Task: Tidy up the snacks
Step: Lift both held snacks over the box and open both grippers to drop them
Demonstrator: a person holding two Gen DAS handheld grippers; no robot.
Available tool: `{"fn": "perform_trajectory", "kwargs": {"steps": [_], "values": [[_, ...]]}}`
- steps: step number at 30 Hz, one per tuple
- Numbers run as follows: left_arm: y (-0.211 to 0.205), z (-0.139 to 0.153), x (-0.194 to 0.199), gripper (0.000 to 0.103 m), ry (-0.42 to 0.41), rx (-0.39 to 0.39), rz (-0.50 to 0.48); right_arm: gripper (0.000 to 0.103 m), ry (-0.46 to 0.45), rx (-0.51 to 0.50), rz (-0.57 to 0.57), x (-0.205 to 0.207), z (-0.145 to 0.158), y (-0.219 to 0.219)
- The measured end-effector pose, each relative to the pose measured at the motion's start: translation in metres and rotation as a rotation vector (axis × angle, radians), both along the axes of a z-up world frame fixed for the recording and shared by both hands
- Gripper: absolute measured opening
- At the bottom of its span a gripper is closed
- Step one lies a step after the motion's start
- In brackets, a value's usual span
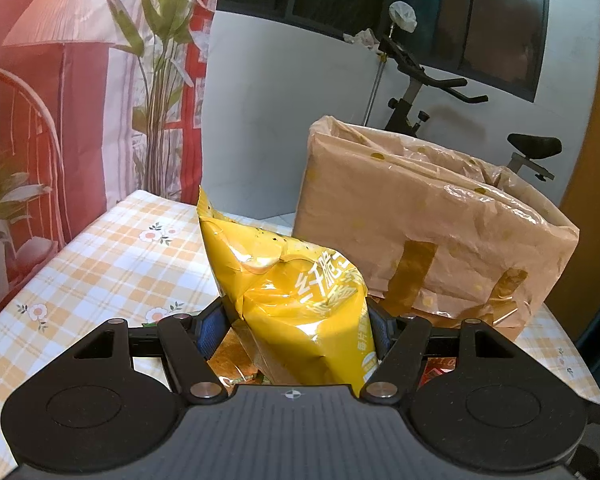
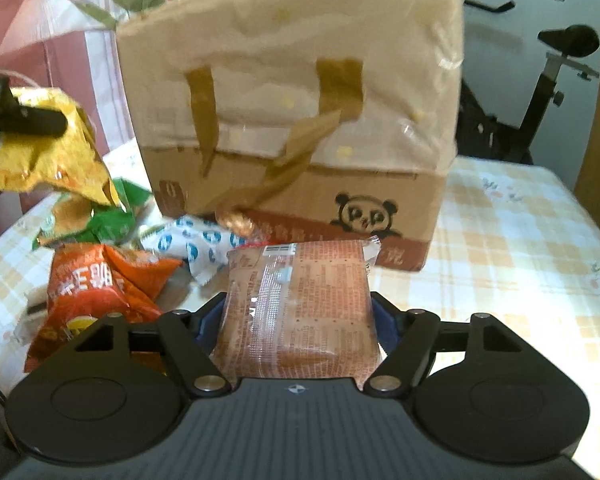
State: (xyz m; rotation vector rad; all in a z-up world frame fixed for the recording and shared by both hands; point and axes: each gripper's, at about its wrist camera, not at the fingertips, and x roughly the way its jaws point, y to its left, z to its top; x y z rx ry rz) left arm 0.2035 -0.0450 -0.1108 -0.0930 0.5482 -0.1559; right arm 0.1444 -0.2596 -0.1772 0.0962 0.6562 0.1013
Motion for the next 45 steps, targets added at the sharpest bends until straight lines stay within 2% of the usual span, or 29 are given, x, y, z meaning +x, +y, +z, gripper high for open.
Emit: {"fn": "perform_trajectory", "kwargs": {"steps": [11,16,22,29,32,36,40,45], "values": [[0.005,0.021,-0.003,0.072,-0.089,-0.001,0.014,0.074,-0.220,-0.034,0.046,-0.010,0.048,0.002],[0.007,0.023,-0.006,0.072,-0.099,-0.014,0.018,0.074,-0.304,-0.046,0.080,-0.014,0.063,0.012],[0.008,0.026,-0.008,0.072,-0.110,-0.022,0.015,0.074,-0.360,-0.051,0.104,-0.017,0.073,0.015],[0.009,0.051,-0.002,0.072,-0.193,-0.029,-0.016,0.074,-0.429,-0.040,0.112,-0.009,0.098,0.010],[0.002,0.068,0.005,0.072,-0.248,-0.026,-0.041,0.074,-0.460,-0.001,0.109,0.004,0.115,0.002],[-0.008,0.090,0.018,0.072,-0.304,-0.061,-0.100,0.074,-0.505,0.011,0.091,0.024,0.135,-0.012],[-0.033,0.104,0.049,0.072,-0.313,-0.029,-0.159,0.074,-0.528,0.001,0.080,0.053,0.148,-0.022],[-0.064,0.109,0.097,0.072,-0.262,0.012,-0.203,0.074,-0.500,-0.025,0.033,0.093,0.145,-0.029]]}}
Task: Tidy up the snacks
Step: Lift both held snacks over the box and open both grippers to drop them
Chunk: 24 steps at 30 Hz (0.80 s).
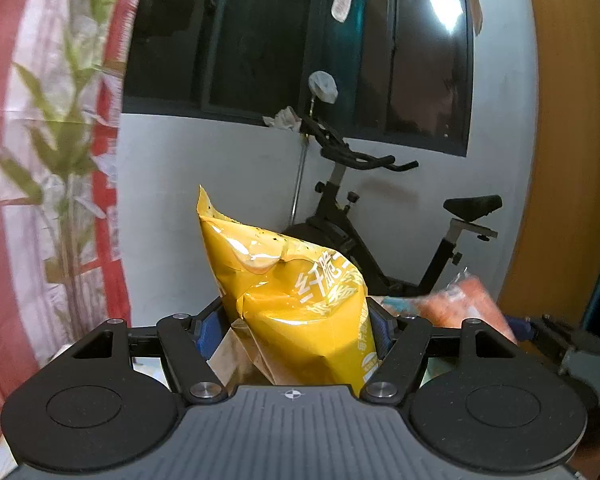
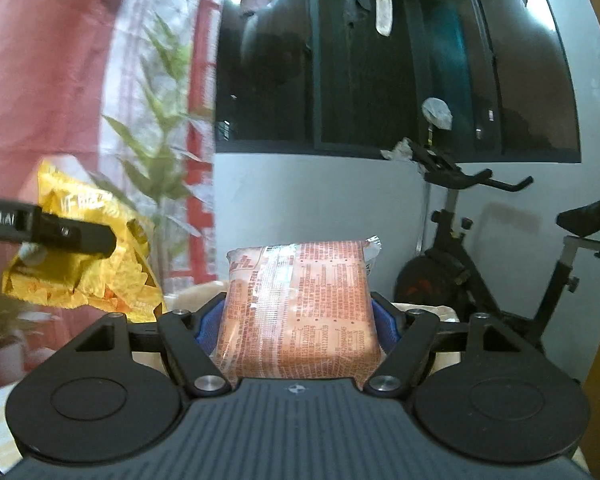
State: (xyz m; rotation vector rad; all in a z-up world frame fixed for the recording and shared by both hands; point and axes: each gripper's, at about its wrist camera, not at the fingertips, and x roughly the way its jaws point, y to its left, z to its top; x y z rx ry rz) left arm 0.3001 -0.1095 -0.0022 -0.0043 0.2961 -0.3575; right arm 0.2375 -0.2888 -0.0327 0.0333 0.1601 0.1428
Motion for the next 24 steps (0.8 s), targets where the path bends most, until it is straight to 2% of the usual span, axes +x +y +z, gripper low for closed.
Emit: {"fn": "perform_trajectory", "kwargs": {"steps": [3,6,10,12,15,24], "values": [[-0.019,-0.008,0.024,0.072,0.009,0.056,-0.006,0.074,0.023,-0.025,-0.034,0.019,-0.008,0.001],[-0.029,-0.022,0.043,0.075,0.056,0.093,-0.003,0.074,0.071,-0.009,-0.035,0.031,-0.018,0.001],[-0.027,-0.035,0.065,0.081,0.140,0.085,0.023,0.075,0.143,0.029,-0.062,0.040,-0.029,0.001],[-0.019,-0.038,0.067,0.084,0.162,0.075,0.034,0.076,0.172,0.053,-0.061,0.042,-0.032,-0.002],[-0.004,-0.040,0.063,0.084,0.173,0.067,0.053,0.083,0.157,0.041,-0.069,0.037,-0.029,-0.003],[0.038,-0.023,0.028,0.084,0.188,0.026,0.070,0.083,0.123,0.077,-0.052,0.008,-0.016,0.001]]}}
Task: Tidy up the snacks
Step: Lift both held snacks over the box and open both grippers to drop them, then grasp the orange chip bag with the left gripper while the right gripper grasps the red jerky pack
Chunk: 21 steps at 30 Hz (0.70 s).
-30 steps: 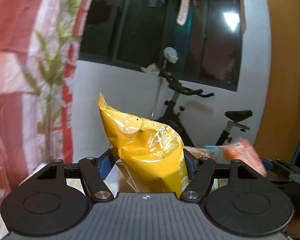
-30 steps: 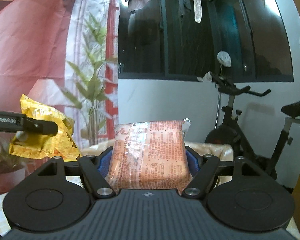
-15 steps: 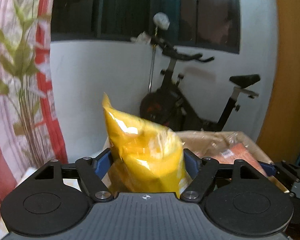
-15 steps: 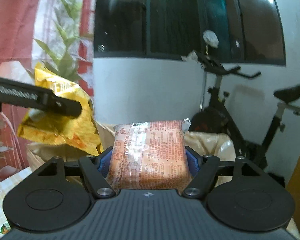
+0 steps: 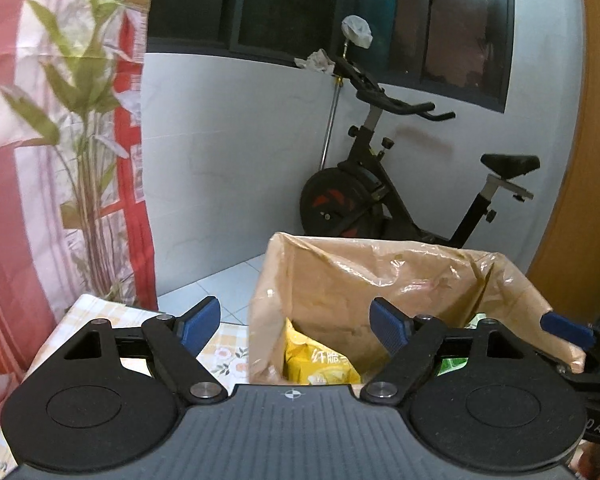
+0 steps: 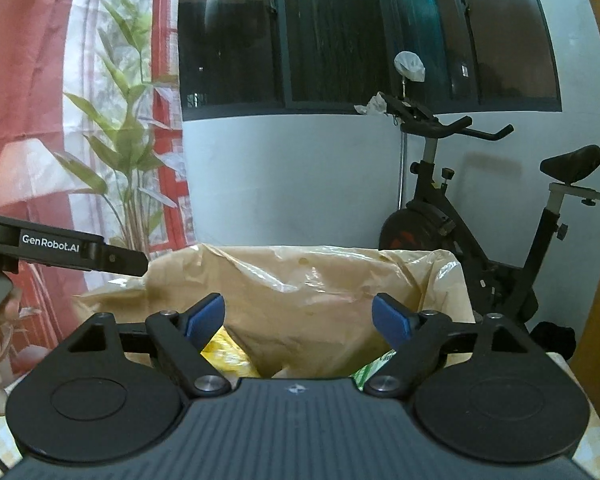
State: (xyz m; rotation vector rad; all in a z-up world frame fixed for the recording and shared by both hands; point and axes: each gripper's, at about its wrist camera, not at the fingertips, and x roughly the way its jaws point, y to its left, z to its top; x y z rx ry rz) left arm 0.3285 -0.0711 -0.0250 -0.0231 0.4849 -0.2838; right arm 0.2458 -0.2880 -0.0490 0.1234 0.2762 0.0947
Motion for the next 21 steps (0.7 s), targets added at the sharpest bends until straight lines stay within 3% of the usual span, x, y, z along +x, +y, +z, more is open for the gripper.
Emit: {"fn": "perform_trajectory", "kwargs": {"steps": [7,11,16,21], "values": [[0.039,0.012,-0.037,0.084,0.042,-0.110,-0.043,0.083,-0.036,0.029,0.039,-0.039,0.007,0.011],[0.056,0.007,-0.057,0.084,0.049,-0.125,-0.027,0.083,-0.047,0.030,0.064,-0.058,0.005,0.014],[0.064,-0.021,-0.083,0.084,0.072,-0.105,0.007,0.083,-0.003,0.047,0.072,-0.071,-0.012,0.016],[0.055,-0.064,-0.093,0.084,0.173,-0.065,-0.010,0.083,0.089,0.007,0.084,-0.082,-0.047,0.024]]}}
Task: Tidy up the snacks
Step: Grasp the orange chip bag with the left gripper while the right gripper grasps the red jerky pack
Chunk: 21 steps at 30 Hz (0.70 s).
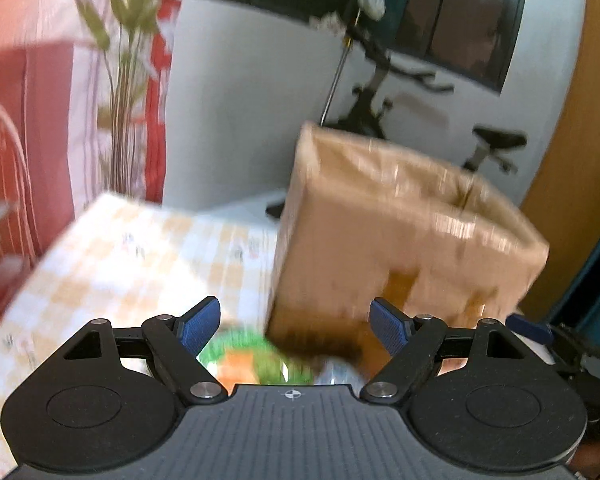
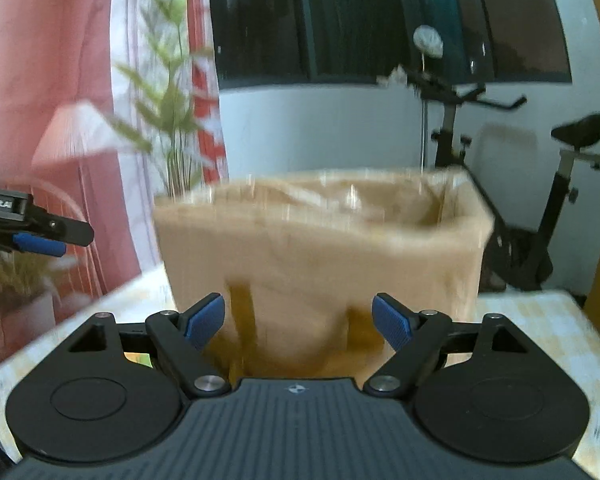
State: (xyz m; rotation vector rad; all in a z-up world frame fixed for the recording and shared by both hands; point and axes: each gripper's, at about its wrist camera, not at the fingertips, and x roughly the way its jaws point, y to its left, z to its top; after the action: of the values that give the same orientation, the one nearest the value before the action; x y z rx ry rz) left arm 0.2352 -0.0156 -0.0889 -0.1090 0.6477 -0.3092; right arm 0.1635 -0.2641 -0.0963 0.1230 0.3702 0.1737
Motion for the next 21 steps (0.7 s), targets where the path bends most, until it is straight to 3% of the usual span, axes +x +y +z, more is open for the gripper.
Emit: {"fn": "perform_trajectory", "kwargs": {"steps": [10,21], "values": [[-0.019,-0.067,-0.014,0.084,0.184,-0.019,-0.008,0.083,0.161,-0.036,0.058,-0.015,-0.057,0.016],[-0.032,-0.090,-0.022,0.084,0.250,-0.037,0.002,0.083,0.268,-0.015,0.053,-0.026,-0.093,0.015]]}}
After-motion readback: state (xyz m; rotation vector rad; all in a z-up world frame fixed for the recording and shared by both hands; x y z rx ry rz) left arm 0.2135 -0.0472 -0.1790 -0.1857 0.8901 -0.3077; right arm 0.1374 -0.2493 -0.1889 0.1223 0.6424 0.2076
